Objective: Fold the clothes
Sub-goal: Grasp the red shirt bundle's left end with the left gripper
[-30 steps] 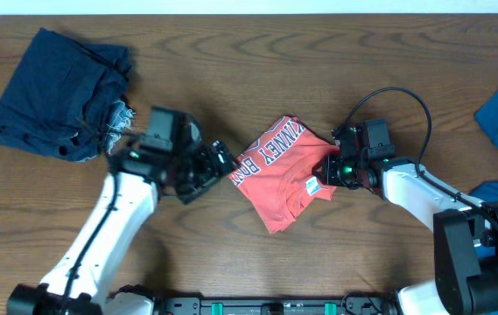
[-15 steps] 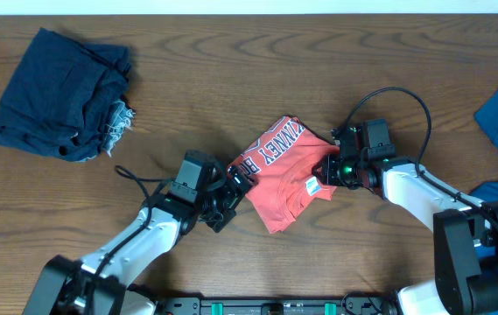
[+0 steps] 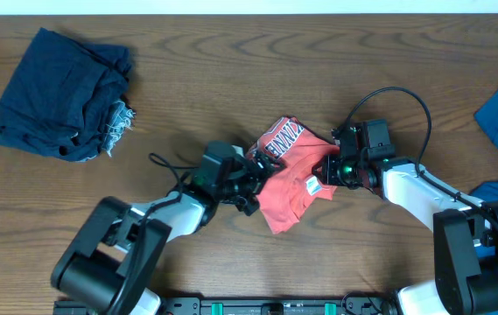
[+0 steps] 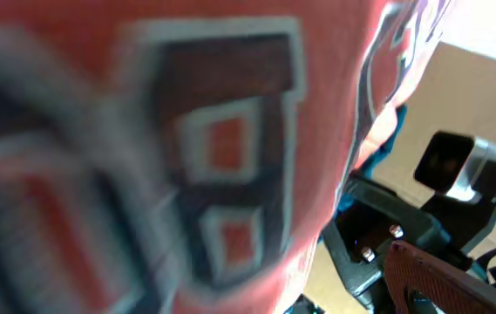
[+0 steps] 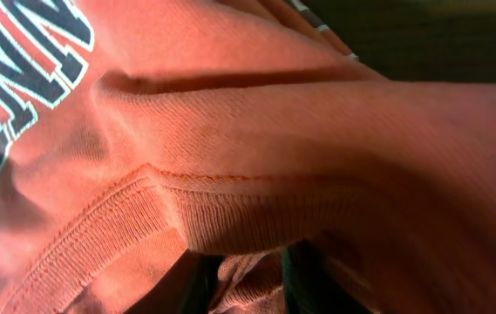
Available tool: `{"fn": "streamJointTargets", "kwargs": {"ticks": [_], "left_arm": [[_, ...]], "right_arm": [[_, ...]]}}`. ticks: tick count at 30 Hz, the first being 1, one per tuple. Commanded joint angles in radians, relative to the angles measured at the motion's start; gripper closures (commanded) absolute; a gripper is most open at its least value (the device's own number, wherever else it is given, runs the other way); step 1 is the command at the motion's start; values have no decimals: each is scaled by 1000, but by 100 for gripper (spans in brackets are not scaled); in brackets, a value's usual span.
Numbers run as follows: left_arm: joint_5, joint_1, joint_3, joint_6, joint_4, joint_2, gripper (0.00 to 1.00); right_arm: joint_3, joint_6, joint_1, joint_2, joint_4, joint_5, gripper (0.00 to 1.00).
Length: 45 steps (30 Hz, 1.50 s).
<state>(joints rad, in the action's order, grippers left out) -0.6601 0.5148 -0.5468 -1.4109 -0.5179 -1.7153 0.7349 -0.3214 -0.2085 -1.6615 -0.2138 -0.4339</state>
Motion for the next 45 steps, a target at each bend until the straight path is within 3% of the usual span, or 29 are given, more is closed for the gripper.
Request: {"fn": "streamJointTargets", "kwargs": {"ticks": [1, 5, 10, 22, 30, 39, 43, 45], "left_arm": [[93, 30, 61, -24, 42, -96, 1], [146, 30, 60, -24, -24, -96, 0], [166, 30, 37, -24, -132, -96, 8], [270, 30, -35, 105, -57, -97, 20], [240, 33, -46, 92, -83, -109, 12], [199, 49, -83, 205, -52, -194, 12], [164, 54, -126, 253, -51, -250, 20], [155, 54, -141, 261, -51, -262, 30]], "right_arm": [[-10, 4, -8, -26, -2, 19, 73], [-10, 5, -8, -26, -3, 19, 73], [-10, 5, -8, -26, -8, 19, 73], [-10, 4, -8, -26, -14, 19, 74], [-10, 4, -8, -26, -15, 20, 74], [-10, 4, -8, -26, -14, 25, 74], [-10, 4, -8, -26, -15, 27, 74], [-10, 4, -8, -26, -15, 27, 74]]}}
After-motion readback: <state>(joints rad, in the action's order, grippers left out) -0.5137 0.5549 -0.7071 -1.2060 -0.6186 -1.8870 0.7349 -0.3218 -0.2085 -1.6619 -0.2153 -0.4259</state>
